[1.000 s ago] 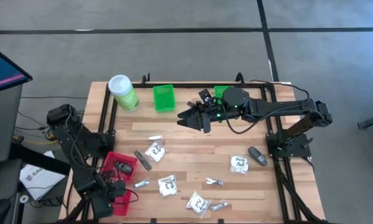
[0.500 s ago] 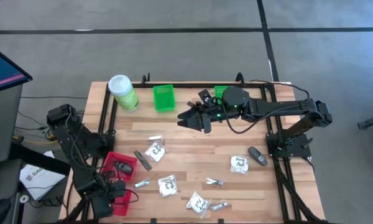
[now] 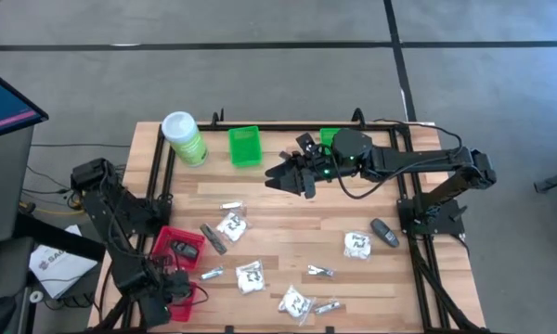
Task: Pick & Place Travel size toiletries
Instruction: Adjust the top right green basket
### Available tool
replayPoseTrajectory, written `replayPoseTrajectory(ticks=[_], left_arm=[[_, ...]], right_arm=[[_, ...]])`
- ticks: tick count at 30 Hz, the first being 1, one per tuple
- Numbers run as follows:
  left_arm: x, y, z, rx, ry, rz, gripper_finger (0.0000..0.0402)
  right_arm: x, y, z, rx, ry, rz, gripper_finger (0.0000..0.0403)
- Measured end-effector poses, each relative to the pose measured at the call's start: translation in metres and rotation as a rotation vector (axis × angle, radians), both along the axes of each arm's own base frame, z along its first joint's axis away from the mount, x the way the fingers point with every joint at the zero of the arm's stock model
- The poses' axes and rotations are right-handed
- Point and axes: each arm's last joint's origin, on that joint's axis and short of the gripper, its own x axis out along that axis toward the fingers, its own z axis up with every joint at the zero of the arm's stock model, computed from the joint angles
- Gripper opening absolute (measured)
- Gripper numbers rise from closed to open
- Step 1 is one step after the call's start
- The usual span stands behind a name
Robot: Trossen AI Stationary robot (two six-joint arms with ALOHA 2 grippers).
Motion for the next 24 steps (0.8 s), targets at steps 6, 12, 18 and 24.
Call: replayPoseTrajectory(ticks=[6,12,18,24], left_arm=[[-0.003,0.018,0.033,-0.089,-0.138,0.107,0.0001],[-0.002,0.049,0.069,-0.125,-0.461,0.289,0.0001],[0.022,0.08,0.086,-0.063,-0.655,0.399,0.0001],[0.055,0.095,0.088,-0.026,-0.738,0.462,0.0002]], right_arm=[[0.0,0.002,0.0,0.0,0.0,0.066,0.0311],[-0.001,0.003,0.0,-0.001,-0.001,0.099,0.0311],[-0.002,0.0,-0.008,0.02,0.095,0.123,0.031],[-0.014,-0.023,-0.048,0.019,0.529,-0.029,0.0276]])
